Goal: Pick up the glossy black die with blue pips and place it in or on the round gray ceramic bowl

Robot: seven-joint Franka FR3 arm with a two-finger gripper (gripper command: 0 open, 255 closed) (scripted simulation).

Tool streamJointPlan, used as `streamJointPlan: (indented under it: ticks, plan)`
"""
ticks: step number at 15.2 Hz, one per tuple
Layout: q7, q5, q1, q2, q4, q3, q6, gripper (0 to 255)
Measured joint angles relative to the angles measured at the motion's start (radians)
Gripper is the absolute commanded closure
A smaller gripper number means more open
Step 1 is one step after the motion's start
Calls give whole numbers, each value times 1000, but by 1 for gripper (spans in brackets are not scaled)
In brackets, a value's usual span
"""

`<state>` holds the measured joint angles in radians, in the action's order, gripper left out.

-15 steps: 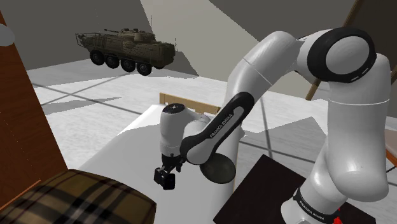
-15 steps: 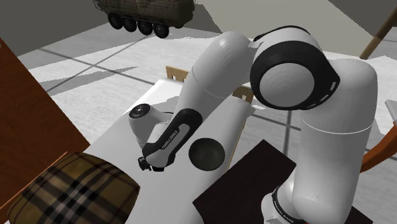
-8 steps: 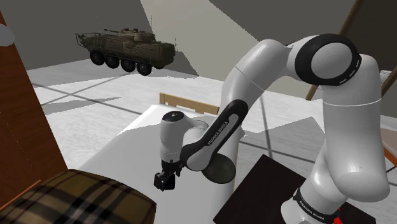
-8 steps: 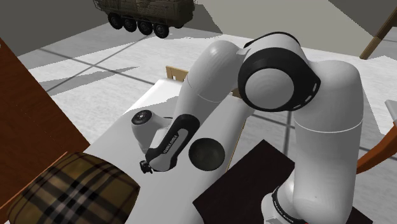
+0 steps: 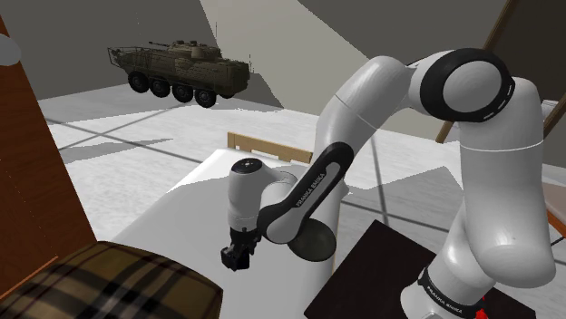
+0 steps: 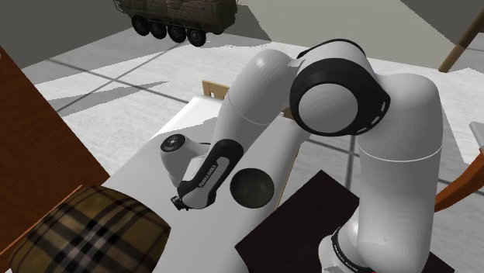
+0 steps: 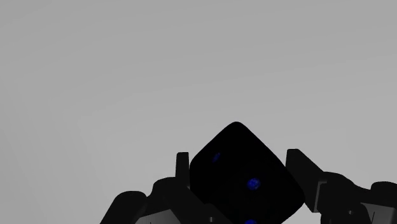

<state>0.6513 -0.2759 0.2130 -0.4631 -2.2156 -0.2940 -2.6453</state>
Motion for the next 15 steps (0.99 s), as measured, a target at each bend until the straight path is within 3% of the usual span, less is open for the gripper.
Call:
streamJointPlan:
  ticks: [8,15]
  plan:
    - [-2,3,-2,5,-2,-3,6,255]
    - [-34,49,-28,84,-12,-38,71,255]
